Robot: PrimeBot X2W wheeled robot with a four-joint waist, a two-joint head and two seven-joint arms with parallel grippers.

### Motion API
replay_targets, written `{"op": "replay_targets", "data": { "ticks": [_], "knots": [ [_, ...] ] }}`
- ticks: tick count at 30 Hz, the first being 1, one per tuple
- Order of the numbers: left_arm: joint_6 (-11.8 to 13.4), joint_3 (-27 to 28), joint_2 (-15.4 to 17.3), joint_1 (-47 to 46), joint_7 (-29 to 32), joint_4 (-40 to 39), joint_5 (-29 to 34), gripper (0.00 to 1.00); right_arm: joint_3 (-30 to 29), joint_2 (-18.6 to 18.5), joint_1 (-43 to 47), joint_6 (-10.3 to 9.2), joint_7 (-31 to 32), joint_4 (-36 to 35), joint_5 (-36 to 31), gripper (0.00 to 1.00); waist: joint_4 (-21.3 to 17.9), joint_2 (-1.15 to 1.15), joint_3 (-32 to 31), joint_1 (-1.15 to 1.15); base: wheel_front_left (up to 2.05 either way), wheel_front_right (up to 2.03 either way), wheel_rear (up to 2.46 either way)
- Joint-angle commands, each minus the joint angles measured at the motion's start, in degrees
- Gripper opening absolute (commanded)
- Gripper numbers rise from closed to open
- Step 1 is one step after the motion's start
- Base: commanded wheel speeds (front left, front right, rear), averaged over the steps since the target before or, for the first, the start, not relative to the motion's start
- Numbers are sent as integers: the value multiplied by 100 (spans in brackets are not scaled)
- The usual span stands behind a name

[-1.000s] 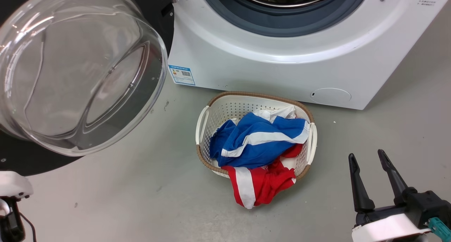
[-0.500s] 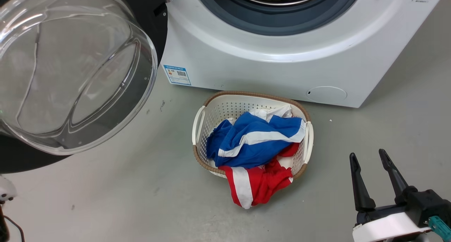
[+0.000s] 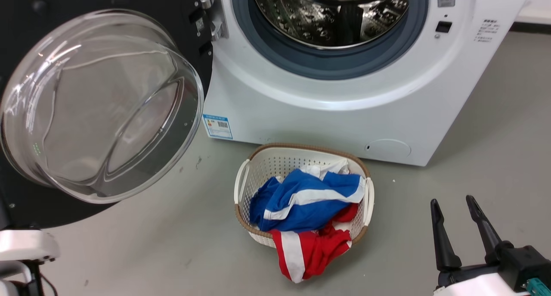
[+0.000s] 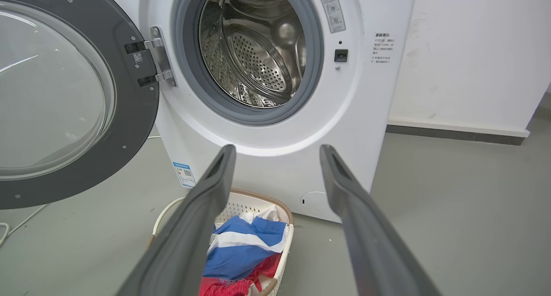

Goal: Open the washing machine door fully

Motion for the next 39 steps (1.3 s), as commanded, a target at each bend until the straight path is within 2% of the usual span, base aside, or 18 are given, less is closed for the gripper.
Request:
{"op": "replay_targets", "data": {
  "ticks": [1,3,4,5,8,15,27,39],
  "knots": [
    [-26,-42,-59,102,13,-171,72,0,-12,17,69,-1,-10,-28,-6,100,-19,0,-112,0,0,0,0],
    [-50,-179,-201,220,14,-494,190,0,-35,21,132,-1,-10,-39,-3,100,-20,0,-199,0,0,0,0],
    [-36,-259,-274,275,13,-659,260,27,-30,22,160,-1,-10,-41,11,100,-25,0,-240,0,0,0,0],
    [-30,-339,-323,334,14,-796,329,100,-32,22,194,-1,-10,-41,33,100,-28,0,-279,0,0,0,0],
    [-38,-589,-511,481,14,-1165,446,100,-36,21,255,-1,-10,-45,74,100,-56,0,-372,0,0,0,0],
    [-238,-1241,-818,776,13,-1565,513,100,-77,22,342,-1,-10,-205,130,100,-211,0,-571,0,0,0,0],
    [-373,-1953,-1079,1038,13,-1342,389,100,-124,23,472,-1,-10,-682,145,100,-550,0,-625,0,0,0,0],
    [-230,-2301,-1161,1193,14,-1137,421,100,-220,22,674,-1,-10,-810,233,100,-727,0,-654,0,0,0,0]
  ]
}}
